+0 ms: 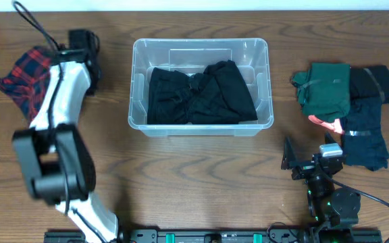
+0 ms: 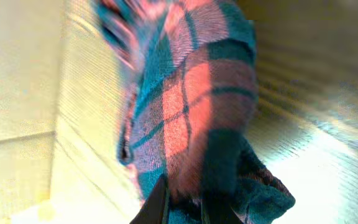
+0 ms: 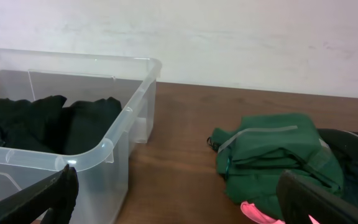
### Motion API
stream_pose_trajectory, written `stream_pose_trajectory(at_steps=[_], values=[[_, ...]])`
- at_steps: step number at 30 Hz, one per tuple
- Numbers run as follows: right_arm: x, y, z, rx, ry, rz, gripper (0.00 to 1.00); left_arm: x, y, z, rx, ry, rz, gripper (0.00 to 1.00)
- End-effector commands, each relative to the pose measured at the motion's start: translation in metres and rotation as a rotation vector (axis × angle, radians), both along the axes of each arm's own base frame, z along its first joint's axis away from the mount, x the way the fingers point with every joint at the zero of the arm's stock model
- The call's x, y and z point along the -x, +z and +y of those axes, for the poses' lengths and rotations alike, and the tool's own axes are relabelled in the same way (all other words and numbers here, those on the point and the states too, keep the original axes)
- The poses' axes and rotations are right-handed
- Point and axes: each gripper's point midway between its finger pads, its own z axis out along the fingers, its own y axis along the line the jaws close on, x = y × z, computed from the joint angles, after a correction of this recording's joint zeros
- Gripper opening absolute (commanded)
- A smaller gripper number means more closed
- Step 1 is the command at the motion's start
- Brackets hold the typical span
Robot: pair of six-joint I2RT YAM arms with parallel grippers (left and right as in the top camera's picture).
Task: Pack container
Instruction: 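Grasp the red plaid shirt with the left gripper, then carry the red plaid shirt with the left gripper into the bin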
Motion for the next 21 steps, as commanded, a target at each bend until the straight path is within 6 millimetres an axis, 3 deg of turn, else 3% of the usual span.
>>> stream_pose_trajectory(at_steps=[1, 11, 15, 21], values=[[0.0, 0.0, -0.002, -0.003, -0.006, -0.003, 0.99, -0.008, 0.067, -0.01, -0.049, -0.095, -0.114, 0.06], [0.0, 0.0, -0.002, -0.003, -0.006, -0.003, 0.99, -0.007, 0.182, -0.072, -0.16, -0.396, -0.321, 0.06], [0.0, 0.0, -0.002, -0.003, -0.006, -0.003, 0.99, -0.003, 0.22, -0.1, -0.204, -0.513, -0.399, 0.06], [0.0, 0.0, -0.002, -0.003, -0.006, -0.003, 0.99, 0.008, 0.261, -0.135, -0.208, -0.612, -0.536, 0.06]])
